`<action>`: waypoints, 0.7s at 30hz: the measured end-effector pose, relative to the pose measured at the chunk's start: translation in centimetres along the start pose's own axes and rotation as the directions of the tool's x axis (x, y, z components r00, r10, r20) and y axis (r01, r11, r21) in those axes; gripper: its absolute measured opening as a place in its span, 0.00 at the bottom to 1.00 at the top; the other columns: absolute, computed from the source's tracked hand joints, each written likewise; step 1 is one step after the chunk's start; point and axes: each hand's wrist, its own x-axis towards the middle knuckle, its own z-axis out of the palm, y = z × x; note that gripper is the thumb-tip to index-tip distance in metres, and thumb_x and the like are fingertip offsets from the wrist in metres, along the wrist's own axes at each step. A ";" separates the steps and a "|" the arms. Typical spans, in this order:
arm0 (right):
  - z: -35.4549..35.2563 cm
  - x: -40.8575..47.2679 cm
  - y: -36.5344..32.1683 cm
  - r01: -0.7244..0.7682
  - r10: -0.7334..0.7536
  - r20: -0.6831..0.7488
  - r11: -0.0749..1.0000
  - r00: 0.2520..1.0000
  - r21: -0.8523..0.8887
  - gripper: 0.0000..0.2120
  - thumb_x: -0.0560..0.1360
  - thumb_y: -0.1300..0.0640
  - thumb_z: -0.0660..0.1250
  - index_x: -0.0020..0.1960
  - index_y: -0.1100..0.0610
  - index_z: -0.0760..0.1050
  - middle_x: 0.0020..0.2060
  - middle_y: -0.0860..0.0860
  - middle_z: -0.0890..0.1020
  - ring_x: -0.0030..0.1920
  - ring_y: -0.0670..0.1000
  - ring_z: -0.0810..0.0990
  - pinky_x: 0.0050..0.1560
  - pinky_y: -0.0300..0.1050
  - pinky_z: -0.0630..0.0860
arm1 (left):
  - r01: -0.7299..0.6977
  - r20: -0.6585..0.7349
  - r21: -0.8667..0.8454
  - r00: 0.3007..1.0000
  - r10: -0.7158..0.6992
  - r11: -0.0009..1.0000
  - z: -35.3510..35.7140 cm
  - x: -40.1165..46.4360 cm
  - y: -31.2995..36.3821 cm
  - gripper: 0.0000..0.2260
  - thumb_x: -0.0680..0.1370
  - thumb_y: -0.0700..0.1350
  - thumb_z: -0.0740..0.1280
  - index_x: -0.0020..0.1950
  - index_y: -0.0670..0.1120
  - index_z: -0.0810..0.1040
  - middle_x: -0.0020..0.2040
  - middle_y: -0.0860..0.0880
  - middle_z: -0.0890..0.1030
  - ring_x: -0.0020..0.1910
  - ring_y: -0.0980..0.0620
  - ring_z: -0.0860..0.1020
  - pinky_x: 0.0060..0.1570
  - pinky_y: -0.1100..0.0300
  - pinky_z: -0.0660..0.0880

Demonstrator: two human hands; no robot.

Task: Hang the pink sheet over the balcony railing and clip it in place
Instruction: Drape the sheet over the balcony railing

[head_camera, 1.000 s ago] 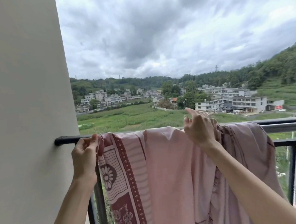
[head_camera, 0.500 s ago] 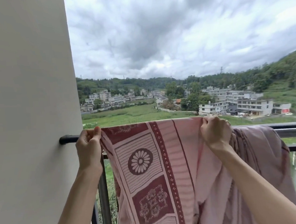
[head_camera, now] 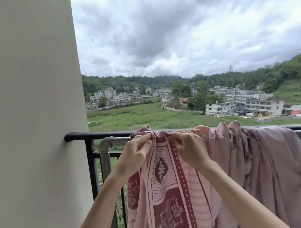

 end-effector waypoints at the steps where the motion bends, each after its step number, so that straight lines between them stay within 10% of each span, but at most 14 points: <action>1: 0.0 0.0 0.0 -0.027 0.027 -0.010 0.998 1.000 0.062 0.12 0.77 0.49 0.63 0.59 0.46 0.78 0.51 0.43 0.83 0.56 0.47 0.78 0.56 0.41 0.57 | 0.027 0.051 -0.027 0.998 -0.025 0.999 0.1 0.1 0.1 0.17 0.81 0.44 0.59 0.69 0.46 0.70 0.58 0.52 0.76 0.54 0.59 0.74 0.56 0.68 0.70; 4: -0.4 -0.8 -0.4 -0.031 0.013 0.108 0.985 0.994 0.167 0.27 0.72 0.37 0.64 0.68 0.43 0.68 0.50 0.37 0.77 0.58 0.41 0.71 0.61 0.37 0.50 | 0.061 0.052 -0.072 0.997 -0.058 0.996 0.0 0.8 0.9 0.16 0.81 0.41 0.55 0.67 0.45 0.73 0.60 0.41 0.78 0.58 0.49 0.76 0.64 0.55 0.69; 8: 0.4 -1.7 -1.9 0.053 -0.052 0.110 0.999 0.993 0.001 0.29 0.68 0.29 0.59 0.62 0.44 0.75 0.64 0.40 0.74 0.68 0.47 0.65 0.68 0.41 0.37 | -0.044 0.146 0.016 0.988 0.041 0.999 0.3 2.1 3.3 0.17 0.78 0.35 0.50 0.53 0.33 0.78 0.52 0.38 0.80 0.46 0.55 0.75 0.45 0.76 0.69; 12: 0.7 -0.8 -3.2 -0.128 0.134 -0.051 0.987 0.990 0.099 0.13 0.75 0.46 0.64 0.39 0.51 0.82 0.42 0.44 0.84 0.49 0.48 0.78 0.67 0.54 0.58 | -0.062 0.126 -0.061 0.990 0.070 0.996 0.3 2.5 3.3 0.17 0.77 0.34 0.52 0.46 0.35 0.81 0.42 0.50 0.84 0.39 0.63 0.78 0.39 0.77 0.70; 17: -0.2 0.6 -1.8 -0.230 0.227 0.036 0.951 0.973 0.206 0.23 0.76 0.50 0.63 0.25 0.58 0.69 0.16 0.45 0.65 0.22 0.46 0.63 0.34 0.43 0.63 | 0.059 -0.327 -0.155 0.939 -0.108 0.986 0.4 -0.1 -1.2 0.15 0.77 0.34 0.58 0.41 0.48 0.81 0.37 0.51 0.83 0.36 0.59 0.80 0.35 0.69 0.75; 21: 0.1 0.9 -2.0 -0.286 0.287 0.033 0.930 0.957 0.232 0.25 0.74 0.53 0.63 0.21 0.55 0.59 0.13 0.45 0.66 0.22 0.46 0.62 0.43 0.45 0.63 | 0.259 -0.087 -0.238 0.954 -0.286 0.936 2.2 -1.5 -3.4 0.09 0.79 0.38 0.62 0.51 0.44 0.81 0.41 0.50 0.84 0.39 0.56 0.82 0.39 0.66 0.77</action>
